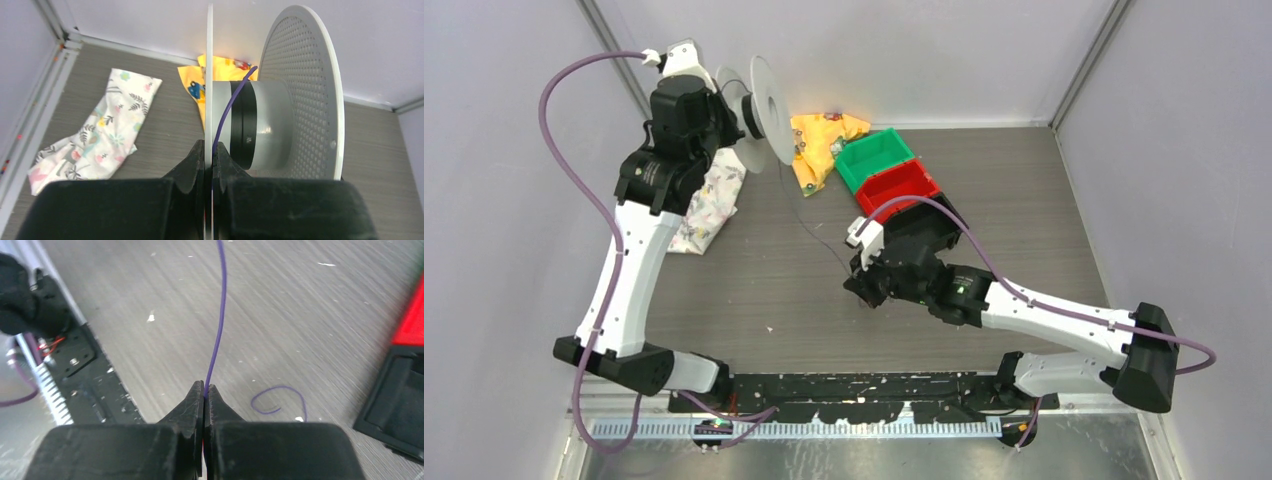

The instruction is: Wrap the cables

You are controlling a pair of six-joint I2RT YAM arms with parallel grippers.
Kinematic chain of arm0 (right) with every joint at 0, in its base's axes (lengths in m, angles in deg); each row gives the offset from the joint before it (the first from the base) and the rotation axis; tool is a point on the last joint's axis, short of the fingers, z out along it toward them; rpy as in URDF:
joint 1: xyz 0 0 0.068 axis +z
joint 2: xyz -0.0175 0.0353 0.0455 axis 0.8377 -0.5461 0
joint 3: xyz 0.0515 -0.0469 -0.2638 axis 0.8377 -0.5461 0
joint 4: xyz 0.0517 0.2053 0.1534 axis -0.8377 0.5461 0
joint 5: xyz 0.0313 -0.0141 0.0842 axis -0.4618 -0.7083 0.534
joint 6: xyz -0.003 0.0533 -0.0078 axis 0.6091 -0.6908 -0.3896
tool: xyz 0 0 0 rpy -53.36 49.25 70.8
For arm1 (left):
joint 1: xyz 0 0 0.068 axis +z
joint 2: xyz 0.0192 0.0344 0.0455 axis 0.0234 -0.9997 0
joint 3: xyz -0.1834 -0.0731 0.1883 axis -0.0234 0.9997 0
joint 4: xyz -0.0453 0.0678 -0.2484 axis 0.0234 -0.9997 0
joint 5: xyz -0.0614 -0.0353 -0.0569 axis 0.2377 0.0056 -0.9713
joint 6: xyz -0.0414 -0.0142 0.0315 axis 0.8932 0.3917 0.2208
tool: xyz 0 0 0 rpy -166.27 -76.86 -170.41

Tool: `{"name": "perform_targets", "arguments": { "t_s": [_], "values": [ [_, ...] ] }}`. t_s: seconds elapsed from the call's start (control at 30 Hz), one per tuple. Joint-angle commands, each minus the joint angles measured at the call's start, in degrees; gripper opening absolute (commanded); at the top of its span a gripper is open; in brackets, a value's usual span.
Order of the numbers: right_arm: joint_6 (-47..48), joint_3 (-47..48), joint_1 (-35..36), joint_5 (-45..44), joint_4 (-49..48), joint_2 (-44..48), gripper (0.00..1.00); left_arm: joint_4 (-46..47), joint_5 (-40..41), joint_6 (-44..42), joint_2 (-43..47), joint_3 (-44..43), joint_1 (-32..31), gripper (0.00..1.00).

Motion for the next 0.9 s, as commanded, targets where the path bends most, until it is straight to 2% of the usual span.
{"name": "perform_targets", "arguments": {
  "t_s": [0.0,0.13,0.2,0.33,0.5,0.7,0.87],
  "values": [
    [3.7,4.9,0.8,9.7,5.7,1.1,0.01,9.6,6.4,-2.9,-1.4,-3.7,1.2,0.01],
    [4.1,7.0,0.8,15.0,11.7,1.0,0.01,7.3,2.0,-2.7,-4.4,-7.0,4.0,0.01],
    [3.8,5.5,0.8,14.3,13.2,1.7,0.0,3.8,-1.0,-1.5,-6.6,-10.5,5.8,0.01],
    [2.0,0.2,0.7,9.8,11.1,4.2,0.0,-0.5,-9.1,2.1,-9.1,-15.4,11.1,0.0],
    [1.0,-4.4,0.8,7.6,7.8,4.6,0.0,0.7,-17.0,7.9,-8.8,-14.6,16.2,0.0],
    [3.6,-2.0,0.8,9.3,10.1,4.7,0.0,3.4,-15.7,9.8,-8.0,-9.0,16.2,0.0],
    [7.5,4.1,0.7,11.3,16.2,6.5,0.0,4.5,-9.0,7.9,-7.4,-3.7,13.9,0.0]
  ]
}}
